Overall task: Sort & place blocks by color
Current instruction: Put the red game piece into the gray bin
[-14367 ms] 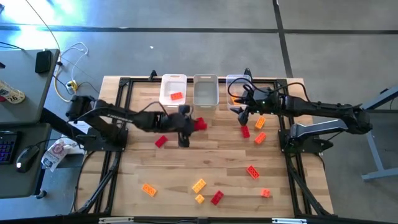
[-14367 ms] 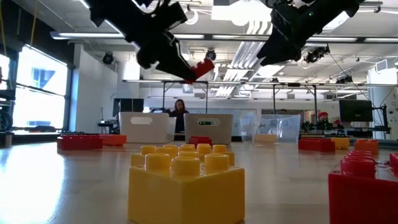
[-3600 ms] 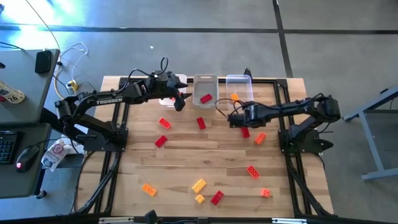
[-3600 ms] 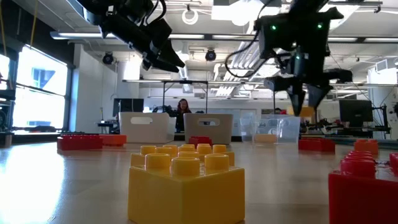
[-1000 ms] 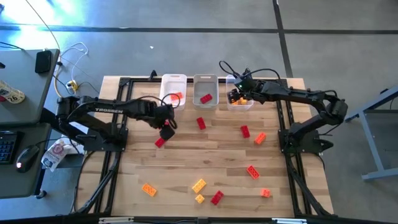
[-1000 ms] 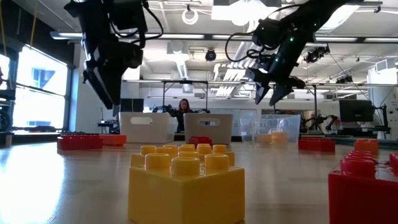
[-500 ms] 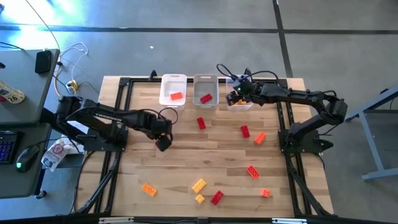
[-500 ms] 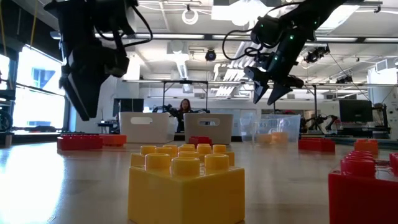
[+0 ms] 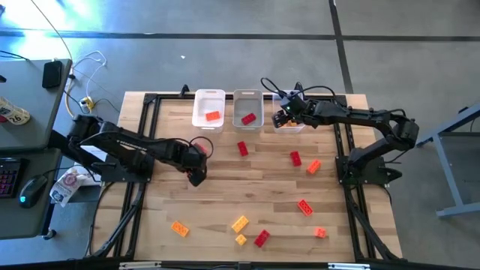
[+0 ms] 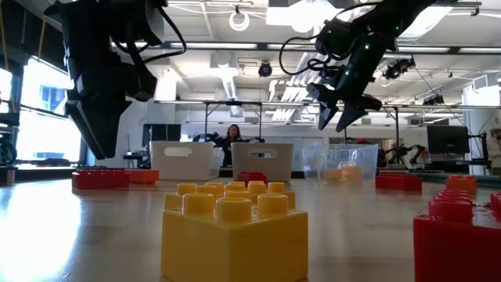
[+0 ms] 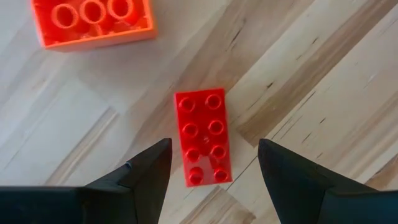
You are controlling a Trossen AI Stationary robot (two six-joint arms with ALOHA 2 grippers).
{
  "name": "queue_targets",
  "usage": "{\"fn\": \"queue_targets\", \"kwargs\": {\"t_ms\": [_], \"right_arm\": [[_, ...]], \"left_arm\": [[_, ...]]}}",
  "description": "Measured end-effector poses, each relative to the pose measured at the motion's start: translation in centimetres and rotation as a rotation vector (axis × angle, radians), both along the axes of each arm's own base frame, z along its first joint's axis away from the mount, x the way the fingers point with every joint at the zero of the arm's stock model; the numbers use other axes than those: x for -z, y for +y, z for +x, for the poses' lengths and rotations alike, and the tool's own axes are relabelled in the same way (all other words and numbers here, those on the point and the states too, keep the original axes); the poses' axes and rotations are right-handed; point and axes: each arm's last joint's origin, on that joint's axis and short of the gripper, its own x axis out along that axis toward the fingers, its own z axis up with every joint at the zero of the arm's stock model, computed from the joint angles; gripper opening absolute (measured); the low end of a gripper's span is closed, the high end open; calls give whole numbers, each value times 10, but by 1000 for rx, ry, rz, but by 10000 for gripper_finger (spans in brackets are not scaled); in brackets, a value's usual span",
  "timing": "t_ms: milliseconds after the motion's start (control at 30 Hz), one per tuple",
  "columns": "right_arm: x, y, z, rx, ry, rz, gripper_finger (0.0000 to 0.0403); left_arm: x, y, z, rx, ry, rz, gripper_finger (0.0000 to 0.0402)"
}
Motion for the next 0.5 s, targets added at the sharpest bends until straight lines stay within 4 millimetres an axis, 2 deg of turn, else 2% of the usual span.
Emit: {"fn": "queue_targets", "kwargs": {"t_ms": [500], "right_arm": [[-1, -1, 2, 0, -21, -11, 240]], "left_arm": [[36, 1, 13, -15, 135, 17, 226]]}}
